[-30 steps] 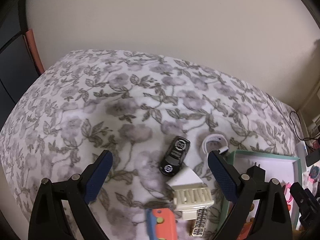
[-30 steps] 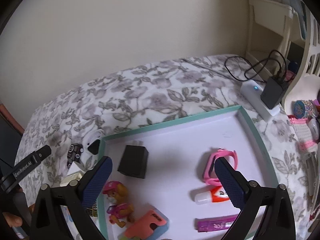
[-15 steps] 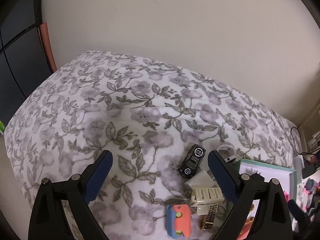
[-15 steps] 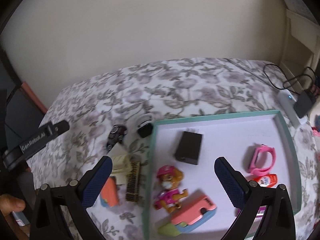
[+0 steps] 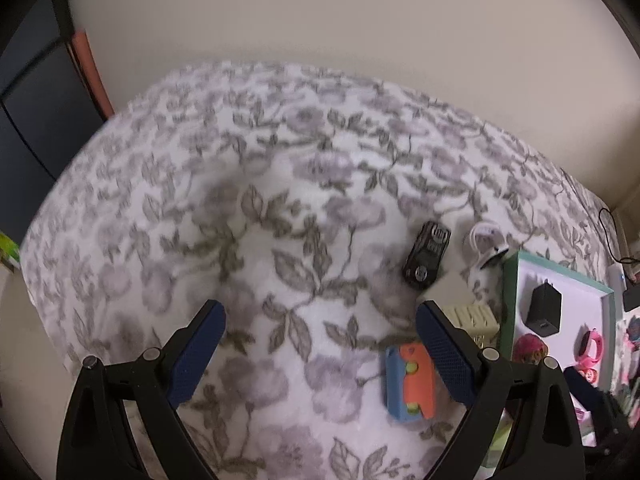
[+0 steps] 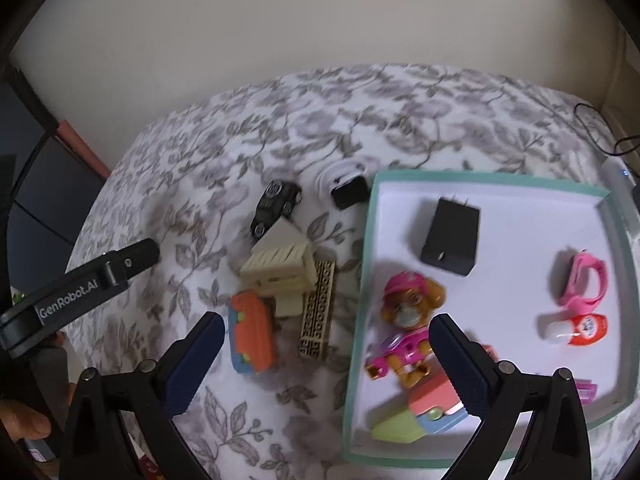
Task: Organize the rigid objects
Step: 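Move both open grippers back over the pile of items, then grasp the orange-blue toy with the left gripper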
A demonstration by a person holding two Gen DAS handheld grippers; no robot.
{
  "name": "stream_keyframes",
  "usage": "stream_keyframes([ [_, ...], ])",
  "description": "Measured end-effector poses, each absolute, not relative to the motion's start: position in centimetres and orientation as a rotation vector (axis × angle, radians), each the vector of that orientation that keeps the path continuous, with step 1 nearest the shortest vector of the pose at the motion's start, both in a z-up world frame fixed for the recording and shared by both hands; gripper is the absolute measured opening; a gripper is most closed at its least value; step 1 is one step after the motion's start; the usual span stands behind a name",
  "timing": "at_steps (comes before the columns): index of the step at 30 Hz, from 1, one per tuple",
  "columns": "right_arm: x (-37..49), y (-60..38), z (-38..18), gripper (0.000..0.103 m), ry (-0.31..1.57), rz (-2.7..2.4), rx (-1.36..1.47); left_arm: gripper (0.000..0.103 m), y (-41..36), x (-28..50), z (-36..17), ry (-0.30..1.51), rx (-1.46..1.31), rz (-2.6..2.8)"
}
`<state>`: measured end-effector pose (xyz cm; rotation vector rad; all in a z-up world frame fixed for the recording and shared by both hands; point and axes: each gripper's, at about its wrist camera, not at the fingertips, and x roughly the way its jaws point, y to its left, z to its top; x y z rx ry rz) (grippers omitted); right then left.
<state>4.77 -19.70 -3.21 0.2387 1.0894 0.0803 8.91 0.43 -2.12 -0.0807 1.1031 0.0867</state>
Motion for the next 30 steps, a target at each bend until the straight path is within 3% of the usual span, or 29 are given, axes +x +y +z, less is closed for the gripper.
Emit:
stream_keyframes([
  [10,4.8,-18.7,-5.3,0.103,1.156,0.082,0.238,0.096,2.3,8.7,-5.5,1.234,-0.188,0.126],
  [30,4.9,-21.6,-5.0,0.103,1.169,-0.054,0.215,0.096,-2.2,8.8,-8.4,1.374,-0.135,-0.039],
])
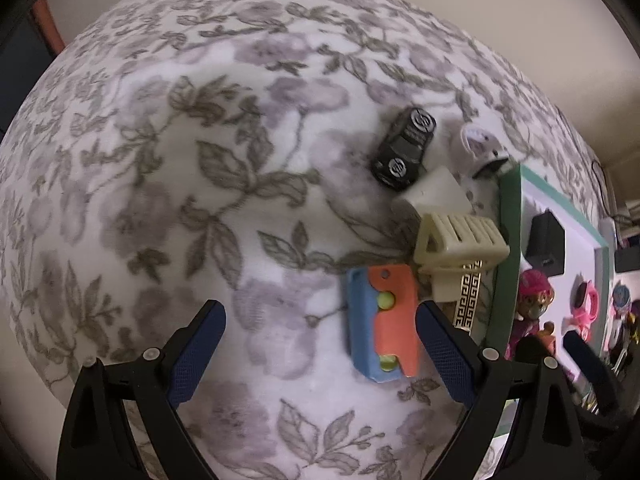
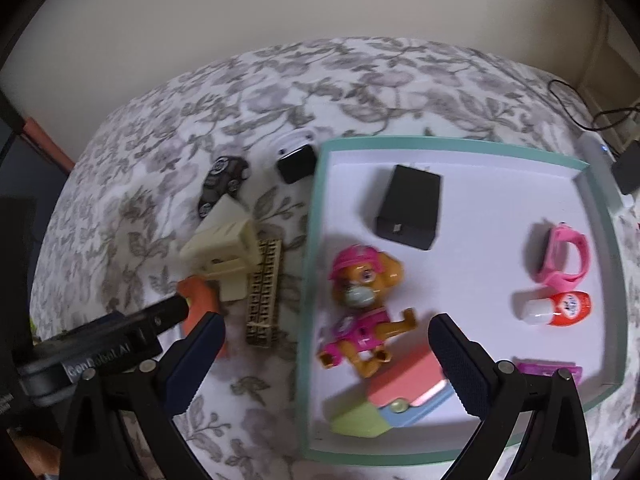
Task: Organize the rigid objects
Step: 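Grasp the orange-blue toy with the left gripper, then grasp the black-gold patterned strip with the right gripper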
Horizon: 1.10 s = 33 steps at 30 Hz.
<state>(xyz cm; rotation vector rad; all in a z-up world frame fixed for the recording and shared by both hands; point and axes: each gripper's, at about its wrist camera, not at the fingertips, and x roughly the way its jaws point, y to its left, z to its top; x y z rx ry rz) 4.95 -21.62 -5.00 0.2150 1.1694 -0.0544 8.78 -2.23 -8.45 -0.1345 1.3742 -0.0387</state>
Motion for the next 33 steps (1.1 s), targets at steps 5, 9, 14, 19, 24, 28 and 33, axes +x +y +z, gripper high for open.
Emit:
stream_keyframes([
  [5,5.0,-22.7,-5.1,0.103,1.174,-0.087,0.243,0.096,-2.4,8.8,-9.0,1.389,-0.156,-0.043],
  [9,5.0,-22.9,-4.8,0.103,1.165,-0.095,0.239,0.096,-3.2,9.3,-9.8,1.404,-0.132,-0.07],
  [14,4.9,-23.1,-5.0,0.103,1.171,-0.104,0.245,0.094,-4.6,9.7,-10.4,1.413,-0.123,-0.074],
  [19,4.9,-23.2,-4.8,0.103,1.165,-0.111,0.249,0.079,-4.9,9.6,-10.7,1.417,-0.133,-0.101],
  [24,4.9,-23.4,-4.8,0.103,1.162,-0.117,0.256,0.059,-6.0,9.1,-10.5,1.419,-0.116,-0.132],
  [28,4.9,-23.5,-4.7,0.103,1.156,-0.115,0.261,0.051,-6.1,9.1,-10.2,1.414,-0.121,-0.155],
  [33,5.0,-22.9,-4.6,0.101,1.144,-0.085,0.259,0.046,-4.5,9.3,-10.1,1.405,-0.144,-0.122],
])
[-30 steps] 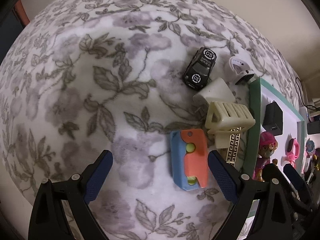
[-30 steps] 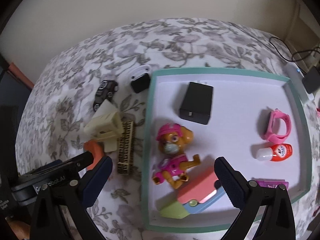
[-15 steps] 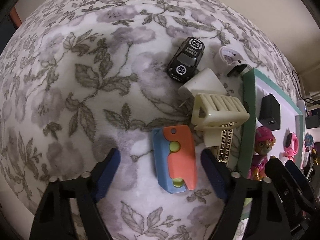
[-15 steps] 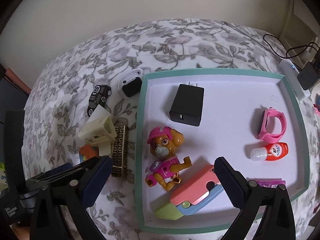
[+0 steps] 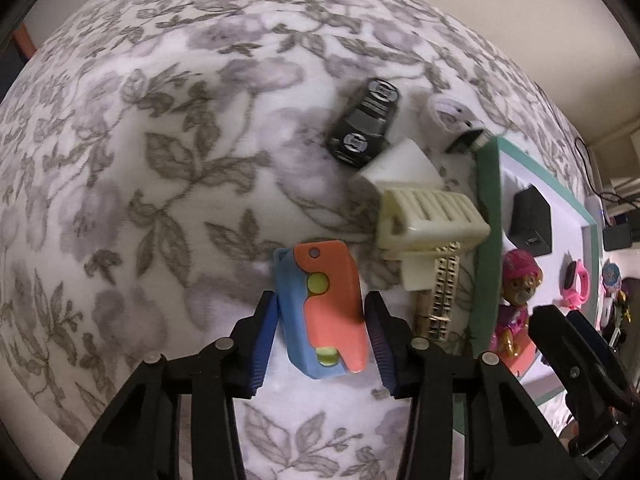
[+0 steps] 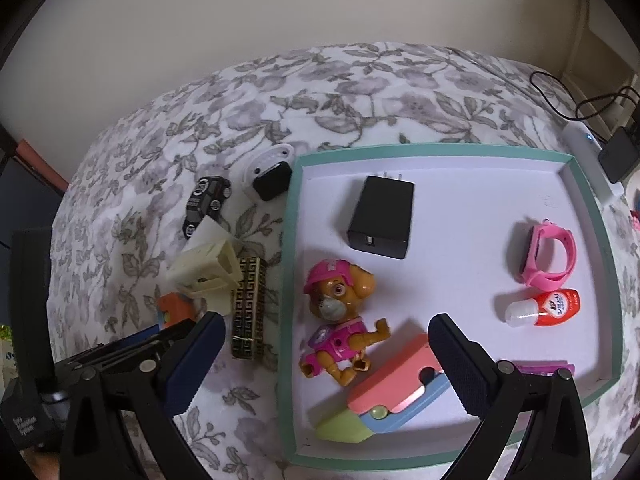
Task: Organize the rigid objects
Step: 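Grasp the black-gold patterned strip with the right gripper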
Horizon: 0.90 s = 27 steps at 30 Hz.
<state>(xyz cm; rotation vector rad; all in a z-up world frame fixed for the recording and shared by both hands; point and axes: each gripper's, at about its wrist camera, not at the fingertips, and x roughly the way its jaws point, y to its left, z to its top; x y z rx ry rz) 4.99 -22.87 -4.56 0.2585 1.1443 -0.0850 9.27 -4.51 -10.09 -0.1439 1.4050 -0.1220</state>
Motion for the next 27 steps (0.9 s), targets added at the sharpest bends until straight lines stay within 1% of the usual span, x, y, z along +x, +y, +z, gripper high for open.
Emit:
stream_keyframes([
  [10,5.5,-20.1,-4.0,0.084,1.098,0.053,0.232,0.046,0.4,9.8,-10.1,1.388,-0.241,0.01],
  [12,5.6,-19.4,-3.9,0.077,1.093,0.077,0.222,0.046,1.1,9.9,-10.2,1.388,-0.262,0.024],
  [13,5.7,-18.9,-3.9,0.076,1.094,0.093,0.213,0.046,1.4,9.8,-10.2,1.388,-0.269,0.03],
  [15,5.8,-18.3,-4.0,0.066,1.096,0.116,0.2,0.046,2.0,9.8,-10.2,1.387,-0.277,0.037],
  [16,5.9,-17.9,-4.2,0.064,1.105,0.123,0.191,0.046,2.1,9.8,-10.2,1.387,-0.279,0.039],
  [17,5.9,-17.7,-4.4,0.06,1.112,0.126,0.187,0.046,2.2,9.8,-10.2,1.387,-0.282,0.04],
  [18,6.0,-17.5,-4.6,0.053,1.12,0.132,0.184,0.046,2.0,9.8,-10.2,1.388,-0.287,0.041],
  [19,6.0,-17.3,-4.9,0.05,1.132,0.137,0.18,0.046,2.0,9.8,-10.2,1.388,-0.291,0.042],
  [20,6.1,-17.1,-5.2,0.048,1.144,0.139,0.174,0.046,2.4,9.6,-10.0,1.389,-0.294,0.043],
  [22,6.3,-16.8,-5.8,0.048,1.163,0.135,0.159,0.046,1.7,9.6,-10.1,1.39,-0.299,0.044],
  [24,6.4,-16.6,-6.3,0.042,1.18,0.132,0.147,0.046,2.1,9.8,-10.4,1.391,-0.302,0.042],
  [27,6.7,-16.3,-6.9,0.041,1.202,0.122,0.125,0.046,2.6,9.9,-10.2,1.394,-0.307,0.041],
])
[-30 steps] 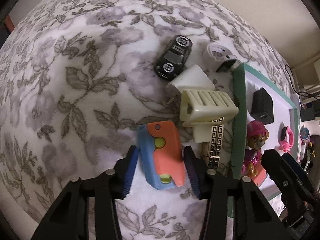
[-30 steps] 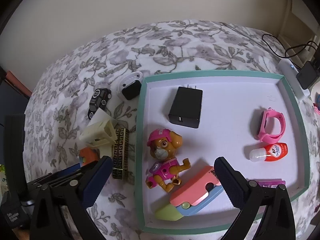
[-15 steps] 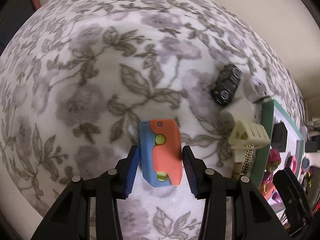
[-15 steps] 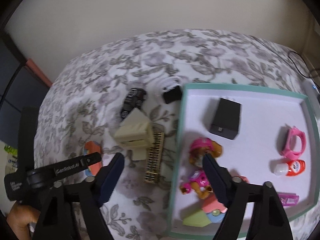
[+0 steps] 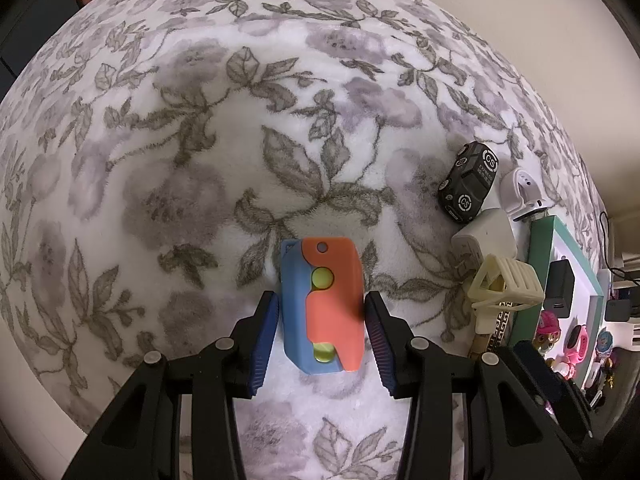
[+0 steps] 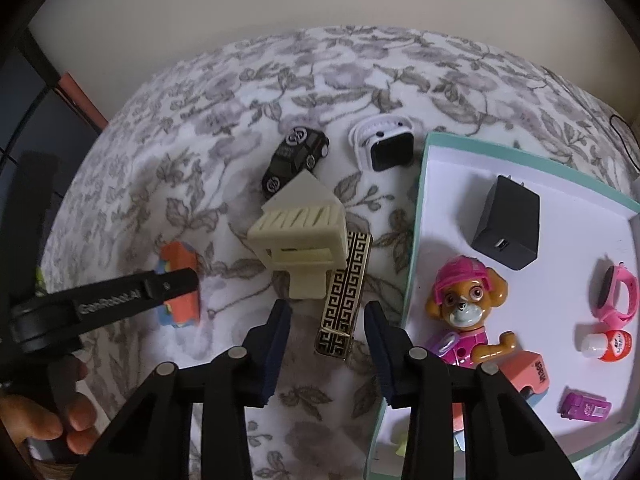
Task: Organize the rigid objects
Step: 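Grasp the black-gold patterned strip with the right gripper, then lift and carry the orange-blue toy and patterned strip over the tray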
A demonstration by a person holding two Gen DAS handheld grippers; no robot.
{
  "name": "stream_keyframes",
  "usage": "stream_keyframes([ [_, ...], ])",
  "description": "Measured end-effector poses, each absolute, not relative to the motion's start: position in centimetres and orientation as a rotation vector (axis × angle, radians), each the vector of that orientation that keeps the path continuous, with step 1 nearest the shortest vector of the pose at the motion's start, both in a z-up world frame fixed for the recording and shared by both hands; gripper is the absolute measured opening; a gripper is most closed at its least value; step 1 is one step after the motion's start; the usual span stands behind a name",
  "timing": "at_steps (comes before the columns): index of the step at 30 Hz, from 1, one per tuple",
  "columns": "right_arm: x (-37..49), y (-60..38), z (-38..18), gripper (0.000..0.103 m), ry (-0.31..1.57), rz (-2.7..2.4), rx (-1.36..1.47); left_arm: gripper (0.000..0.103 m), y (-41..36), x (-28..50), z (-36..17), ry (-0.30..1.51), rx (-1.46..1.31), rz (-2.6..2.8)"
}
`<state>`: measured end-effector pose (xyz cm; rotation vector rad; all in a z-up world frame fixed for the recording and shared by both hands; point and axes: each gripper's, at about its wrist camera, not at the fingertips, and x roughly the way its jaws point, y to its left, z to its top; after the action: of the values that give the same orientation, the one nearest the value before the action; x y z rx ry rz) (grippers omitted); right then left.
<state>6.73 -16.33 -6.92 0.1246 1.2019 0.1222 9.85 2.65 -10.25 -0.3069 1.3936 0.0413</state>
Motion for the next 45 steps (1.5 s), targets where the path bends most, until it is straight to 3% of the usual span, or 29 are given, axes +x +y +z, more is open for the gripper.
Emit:
stream_keyframes([
  [11,7.4,-15.8,-9.2,0.027,1.268,0.074,0.063,0.046,2.5,10.1,-10.6,1.404,-0.304,0.044],
  [25,8.0,-13.7,-9.9,0.027,1.226,0.035,-0.057,0.046,1.3,10.2,-10.7,1.4,-0.233,0.052],
  [37,7.3,-16.4,-7.1,0.022,1.197,0.053,0.128,0.043,0.3,10.5,-8.0,1.323,-0.235,0.001],
  [40,7.0,-16.9,-5.6,0.022,1.159,0.06,0.142,0.031,0.3,10.5,-6.8,1.289,-0.237,-0.014],
  [41,6.9,-16.9,-5.0,0.022,1.148,0.06,0.145,0.022,0.0,10.5,-6.3,1.274,-0.233,-0.023],
  [45,6.4,-17.4,-3.4,0.022,1.111,0.066,0.164,0.02,-0.4,10.6,-5.1,1.246,-0.214,-0.051],
])
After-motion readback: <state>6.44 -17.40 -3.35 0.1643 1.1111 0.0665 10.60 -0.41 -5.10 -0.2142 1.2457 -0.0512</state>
